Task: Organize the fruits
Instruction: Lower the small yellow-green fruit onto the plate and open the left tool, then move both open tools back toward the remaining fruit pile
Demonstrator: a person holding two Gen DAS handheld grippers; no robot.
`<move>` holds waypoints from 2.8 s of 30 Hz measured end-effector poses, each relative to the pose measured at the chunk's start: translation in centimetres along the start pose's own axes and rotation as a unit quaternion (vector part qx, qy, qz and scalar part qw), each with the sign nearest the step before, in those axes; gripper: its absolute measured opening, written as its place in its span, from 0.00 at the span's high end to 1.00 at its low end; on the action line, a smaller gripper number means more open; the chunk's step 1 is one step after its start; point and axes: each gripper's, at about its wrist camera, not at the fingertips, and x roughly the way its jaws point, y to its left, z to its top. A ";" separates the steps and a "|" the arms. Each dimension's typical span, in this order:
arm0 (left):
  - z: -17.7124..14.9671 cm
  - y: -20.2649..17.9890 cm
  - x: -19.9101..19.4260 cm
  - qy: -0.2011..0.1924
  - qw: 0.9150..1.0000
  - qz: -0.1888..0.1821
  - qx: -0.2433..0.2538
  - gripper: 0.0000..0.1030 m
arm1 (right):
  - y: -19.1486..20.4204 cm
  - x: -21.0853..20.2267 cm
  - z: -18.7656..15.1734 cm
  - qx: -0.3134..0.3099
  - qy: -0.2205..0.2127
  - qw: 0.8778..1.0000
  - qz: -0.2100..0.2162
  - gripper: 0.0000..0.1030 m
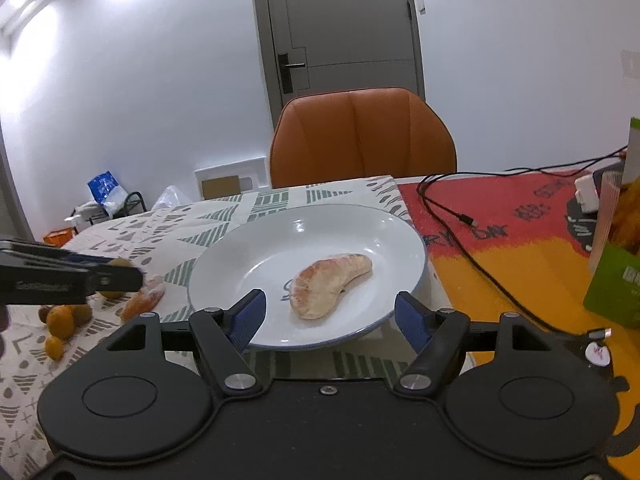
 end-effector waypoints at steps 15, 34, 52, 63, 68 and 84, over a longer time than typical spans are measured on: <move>2.1 -1.9 2.8 0.002 1.000 -0.014 0.017 0.77 | -0.1 0.0 -0.5 0.018 0.003 1.000 0.016 0.31; 1.4 1.0 0.6 -0.005 1.000 0.020 -0.012 0.29 | 1.2 0.2 -0.3 0.042 0.010 0.999 0.018 0.08; 0.0 6.0 -3.5 -0.025 0.996 0.043 -0.070 0.11 | 3.6 -0.2 0.4 0.053 0.008 0.998 0.031 0.00; -1.0 9.5 -6.1 -0.038 0.992 0.074 -0.093 0.10 | 6.7 0.7 0.6 0.037 0.029 0.997 0.065 0.00; -1.5 10.7 -6.7 -0.042 0.991 0.081 -0.098 0.10 | 7.9 1.1 0.5 0.026 0.035 0.996 0.073 0.00; -3.8 14.2 -8.2 -0.040 0.987 0.094 -0.125 0.11 | 12.5 2.1 0.4 -0.017 0.062 0.992 0.113 0.00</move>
